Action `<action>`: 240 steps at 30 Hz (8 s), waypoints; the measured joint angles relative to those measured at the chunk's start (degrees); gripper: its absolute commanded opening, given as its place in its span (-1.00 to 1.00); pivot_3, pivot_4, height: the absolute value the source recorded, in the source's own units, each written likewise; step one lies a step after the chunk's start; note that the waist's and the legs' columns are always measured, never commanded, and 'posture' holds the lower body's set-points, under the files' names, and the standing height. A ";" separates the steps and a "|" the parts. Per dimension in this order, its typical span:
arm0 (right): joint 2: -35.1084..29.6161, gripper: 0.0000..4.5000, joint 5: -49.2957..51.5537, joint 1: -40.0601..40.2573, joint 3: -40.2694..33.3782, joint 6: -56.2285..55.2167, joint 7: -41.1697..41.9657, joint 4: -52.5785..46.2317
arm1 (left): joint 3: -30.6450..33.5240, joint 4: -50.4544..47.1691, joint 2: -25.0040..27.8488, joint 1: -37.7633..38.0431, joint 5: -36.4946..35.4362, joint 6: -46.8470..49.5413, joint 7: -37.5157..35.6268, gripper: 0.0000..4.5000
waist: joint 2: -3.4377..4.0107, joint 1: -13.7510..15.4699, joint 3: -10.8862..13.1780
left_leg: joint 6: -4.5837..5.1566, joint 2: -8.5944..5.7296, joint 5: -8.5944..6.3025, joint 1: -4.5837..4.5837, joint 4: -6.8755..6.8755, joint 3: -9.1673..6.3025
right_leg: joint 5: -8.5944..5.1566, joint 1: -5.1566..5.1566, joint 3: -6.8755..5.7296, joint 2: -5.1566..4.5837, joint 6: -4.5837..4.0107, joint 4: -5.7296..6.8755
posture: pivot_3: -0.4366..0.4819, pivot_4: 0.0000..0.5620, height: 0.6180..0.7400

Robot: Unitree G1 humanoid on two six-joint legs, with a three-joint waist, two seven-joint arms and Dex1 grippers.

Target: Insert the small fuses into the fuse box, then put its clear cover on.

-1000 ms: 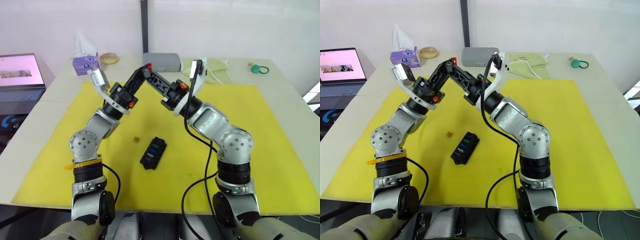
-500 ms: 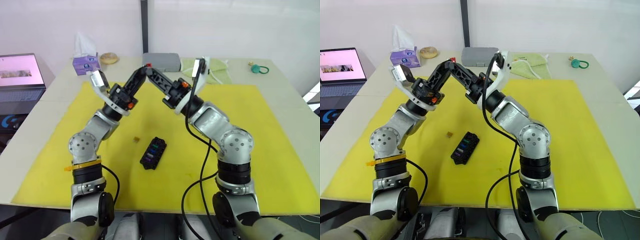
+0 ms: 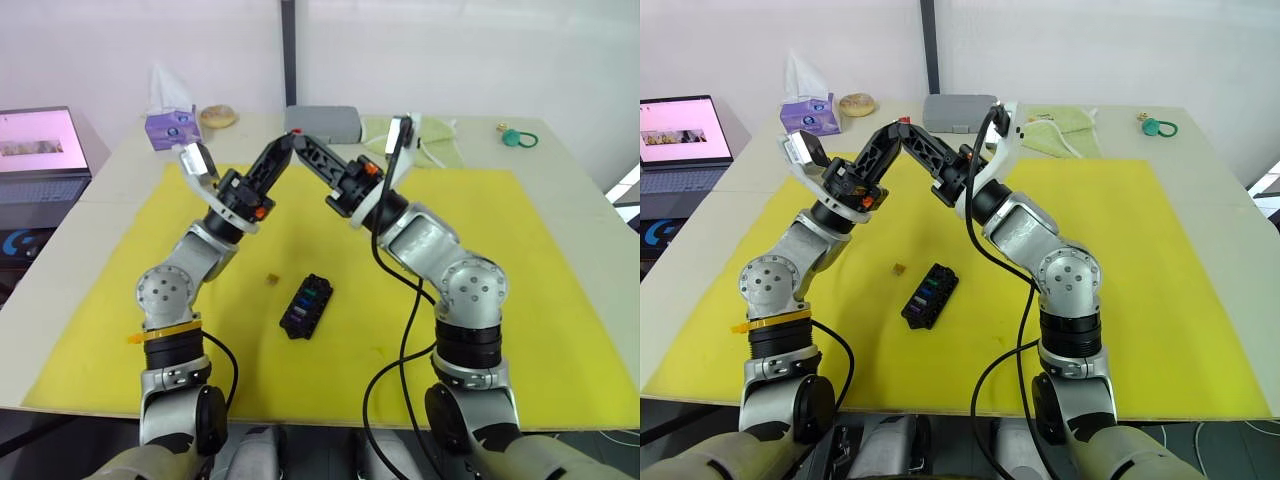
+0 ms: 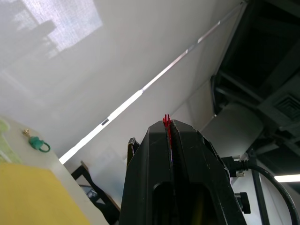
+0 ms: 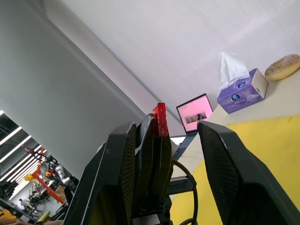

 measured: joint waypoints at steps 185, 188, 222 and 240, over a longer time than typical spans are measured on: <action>-25.24 -0.97 -45.53 3.12 24.86 18.84 38.24 -13.39 | -17.31 -2.24 53.62 16.22 39.81 -6.94 -51.13 0.30 | -0.02 -0.03 0.24 | -0.02 0.28 0.00 -0.33 0.02 0.47 | -0.09 -0.82 0.37 0.55 -0.27 0.52 | -0.05 -0.47 0.94; -25.37 -0.97 -46.67 3.98 25.91 18.03 38.10 -13.39 | -17.31 -2.25 53.27 16.23 39.84 -6.84 -50.98 0.30 | -0.02 -0.01 0.24 | -0.02 0.28 0.00 -0.33 0.02 0.47 | -0.09 -0.82 0.37 0.54 -0.28 0.52 | -0.05 -0.47 0.94; -25.45 -0.97 -47.53 4.87 26.94 18.20 38.46 -16.26 | -17.32 -2.25 52.24 16.23 39.92 -6.45 -50.39 0.30 | -0.02 0.02 0.24 | -0.02 0.28 0.01 -0.33 0.04 0.45 | -0.09 -0.82 0.37 0.54 -0.27 0.55 | -0.05 -0.47 0.94; -25.82 -0.97 -48.79 6.69 27.11 17.63 38.66 -16.00 | -17.36 -2.25 52.24 16.17 40.02 -6.37 -50.05 0.30 | -0.03 0.08 0.23 | -0.03 0.27 0.01 -0.32 0.05 0.45 | -0.09 -0.82 0.37 0.54 -0.27 0.56 | -0.05 -0.47 0.94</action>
